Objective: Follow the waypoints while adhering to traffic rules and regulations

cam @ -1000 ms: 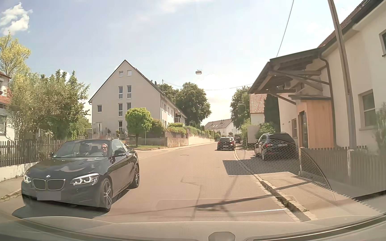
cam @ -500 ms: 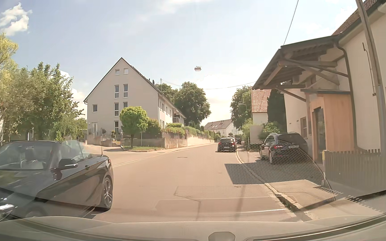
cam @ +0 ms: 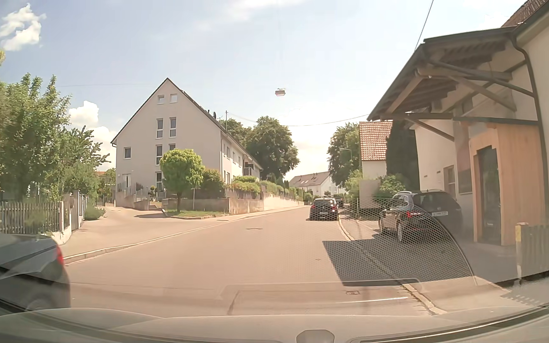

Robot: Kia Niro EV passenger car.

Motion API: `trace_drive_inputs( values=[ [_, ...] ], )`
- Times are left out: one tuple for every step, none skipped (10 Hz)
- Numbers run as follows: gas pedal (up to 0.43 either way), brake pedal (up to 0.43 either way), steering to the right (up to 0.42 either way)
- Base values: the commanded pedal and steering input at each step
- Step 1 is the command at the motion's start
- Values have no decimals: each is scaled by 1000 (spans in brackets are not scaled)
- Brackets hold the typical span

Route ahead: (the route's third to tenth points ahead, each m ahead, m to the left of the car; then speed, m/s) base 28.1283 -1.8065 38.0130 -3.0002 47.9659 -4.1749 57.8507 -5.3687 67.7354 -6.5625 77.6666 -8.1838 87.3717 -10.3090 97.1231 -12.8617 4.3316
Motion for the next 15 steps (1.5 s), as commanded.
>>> trace_drive_inputs(
  values=[
    [248,0,2],
    [248,0,2],
    [248,0,3],
    [248,0,4],
    [248,0,5],
    [248,0,5],
    [248,0,5],
    [240,0,6],
    [240,0,6],
    [189,0,6],
    [150,0,6],
    [138,0,6],
    [79,0,6],
    [79,0,6],
    [79,0,6]
  ],
)
